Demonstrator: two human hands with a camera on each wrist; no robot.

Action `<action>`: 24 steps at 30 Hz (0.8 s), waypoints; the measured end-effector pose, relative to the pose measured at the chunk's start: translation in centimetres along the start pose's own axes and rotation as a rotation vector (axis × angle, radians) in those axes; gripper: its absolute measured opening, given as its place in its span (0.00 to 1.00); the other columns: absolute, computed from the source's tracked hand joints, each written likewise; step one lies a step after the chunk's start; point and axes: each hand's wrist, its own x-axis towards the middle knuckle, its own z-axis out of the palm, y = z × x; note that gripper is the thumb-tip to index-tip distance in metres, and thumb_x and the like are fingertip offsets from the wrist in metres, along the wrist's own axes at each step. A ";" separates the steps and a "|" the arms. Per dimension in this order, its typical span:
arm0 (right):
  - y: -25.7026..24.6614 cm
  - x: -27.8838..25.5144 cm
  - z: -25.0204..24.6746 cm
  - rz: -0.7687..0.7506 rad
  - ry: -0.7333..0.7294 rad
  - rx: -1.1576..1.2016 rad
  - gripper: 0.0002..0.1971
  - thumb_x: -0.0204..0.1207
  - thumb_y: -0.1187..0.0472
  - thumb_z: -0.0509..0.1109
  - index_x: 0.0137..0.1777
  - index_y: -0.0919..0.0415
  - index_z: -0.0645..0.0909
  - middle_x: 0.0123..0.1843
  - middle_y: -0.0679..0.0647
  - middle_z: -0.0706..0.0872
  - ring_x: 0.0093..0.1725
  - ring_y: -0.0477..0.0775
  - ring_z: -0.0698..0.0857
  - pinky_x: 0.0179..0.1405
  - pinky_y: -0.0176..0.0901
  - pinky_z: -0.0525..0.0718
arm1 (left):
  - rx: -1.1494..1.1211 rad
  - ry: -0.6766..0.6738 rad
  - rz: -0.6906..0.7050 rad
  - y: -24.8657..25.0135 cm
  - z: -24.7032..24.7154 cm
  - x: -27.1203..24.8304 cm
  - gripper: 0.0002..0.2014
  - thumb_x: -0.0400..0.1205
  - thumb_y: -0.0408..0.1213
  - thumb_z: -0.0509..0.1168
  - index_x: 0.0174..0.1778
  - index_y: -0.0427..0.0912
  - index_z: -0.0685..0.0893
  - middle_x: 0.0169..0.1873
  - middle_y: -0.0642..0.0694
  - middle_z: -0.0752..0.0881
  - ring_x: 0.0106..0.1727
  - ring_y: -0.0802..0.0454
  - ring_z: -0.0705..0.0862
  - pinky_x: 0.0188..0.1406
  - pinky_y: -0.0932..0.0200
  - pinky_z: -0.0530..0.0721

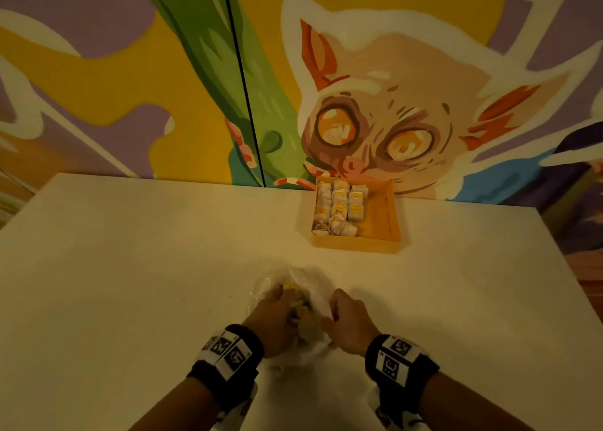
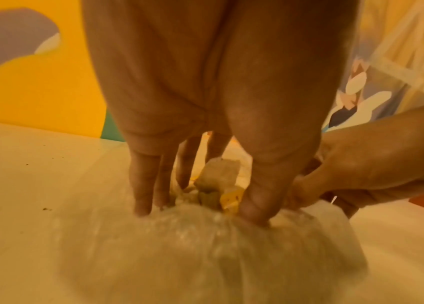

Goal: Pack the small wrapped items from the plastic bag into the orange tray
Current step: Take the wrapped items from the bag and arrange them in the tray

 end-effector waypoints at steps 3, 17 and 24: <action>0.4 -0.4 -1.2 -0.021 0.090 0.053 0.14 0.76 0.72 0.67 0.36 0.58 0.66 0.33 0.59 0.75 0.29 0.58 0.81 0.26 0.49 0.84 | -0.070 0.051 -0.109 -0.4 -0.5 -0.5 0.38 0.73 0.57 0.67 0.78 0.50 0.63 0.76 0.46 0.67 0.75 0.41 0.71 0.74 0.50 0.71; -1.1 -1.8 0.7 -0.435 0.015 -0.506 0.09 0.76 0.53 0.61 0.48 0.45 0.83 0.55 0.46 0.82 0.53 0.49 0.74 0.55 0.45 0.72 | 0.020 -0.059 -0.089 1.9 -0.9 1.2 0.21 0.78 0.37 0.67 0.68 0.43 0.76 0.68 0.39 0.78 0.68 0.40 0.77 0.65 0.52 0.77; 0.2 -3.6 0.6 -0.384 -0.228 -0.769 0.14 0.81 0.51 0.54 0.51 0.50 0.82 0.48 0.49 0.83 0.49 0.56 0.74 0.53 0.52 0.64 | 0.008 -0.016 -0.112 0.2 -0.6 1.8 0.28 0.79 0.42 0.69 0.75 0.43 0.70 0.72 0.42 0.76 0.73 0.43 0.74 0.72 0.52 0.73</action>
